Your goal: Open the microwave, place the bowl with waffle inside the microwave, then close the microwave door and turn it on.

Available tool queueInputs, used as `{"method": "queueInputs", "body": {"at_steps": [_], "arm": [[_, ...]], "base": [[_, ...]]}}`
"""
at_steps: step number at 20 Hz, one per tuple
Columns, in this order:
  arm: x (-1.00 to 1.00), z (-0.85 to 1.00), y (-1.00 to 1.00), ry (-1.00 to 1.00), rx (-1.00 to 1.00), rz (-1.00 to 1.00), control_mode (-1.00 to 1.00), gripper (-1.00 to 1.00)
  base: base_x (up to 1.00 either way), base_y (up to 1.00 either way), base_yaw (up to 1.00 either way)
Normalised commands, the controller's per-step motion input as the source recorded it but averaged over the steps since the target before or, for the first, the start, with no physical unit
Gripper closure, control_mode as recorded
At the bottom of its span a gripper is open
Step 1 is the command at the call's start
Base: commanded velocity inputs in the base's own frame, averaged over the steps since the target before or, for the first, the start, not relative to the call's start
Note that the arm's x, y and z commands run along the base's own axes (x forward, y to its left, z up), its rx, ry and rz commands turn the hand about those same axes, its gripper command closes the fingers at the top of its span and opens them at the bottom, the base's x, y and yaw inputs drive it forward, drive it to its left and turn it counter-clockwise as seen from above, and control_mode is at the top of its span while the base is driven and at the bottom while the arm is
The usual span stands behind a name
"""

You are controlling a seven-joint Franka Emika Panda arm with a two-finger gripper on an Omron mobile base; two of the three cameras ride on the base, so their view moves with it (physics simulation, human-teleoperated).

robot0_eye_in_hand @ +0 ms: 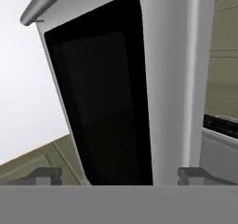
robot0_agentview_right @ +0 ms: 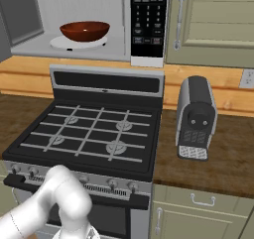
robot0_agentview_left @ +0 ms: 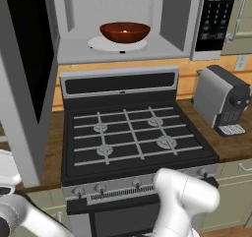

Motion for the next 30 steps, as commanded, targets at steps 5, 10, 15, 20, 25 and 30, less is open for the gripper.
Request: {"method": "queueInputs", "body": {"at_steps": [5, 10, 15, 20, 25, 30], "arm": [[0.42, 0.72, 0.3, -0.19, 0.02, 0.05, -1.0, -1.0], [-0.19, 0.43, -0.84, -0.16, 0.22, 0.15, -1.0, -1.0], [-0.62, 0.13, -1.0, -0.07, 0.38, 0.2, -1.0, -1.0], [-0.55, 0.52, -1.0, -0.06, 0.24, 0.27, -1.0, -1.0], [-0.54, 0.48, -1.0, -0.04, 0.22, 0.27, -1.0, -1.0], [-0.3, 0.29, -1.0, 0.0, 0.23, 0.22, -1.0, -1.0]], "base": [[0.0, 0.0, 0.0], [0.0, 0.0, 0.0], [0.0, 0.0, 0.0], [0.0, 0.0, 0.0], [0.0, 0.0, 0.0], [0.0, 0.0, 0.0]]}}
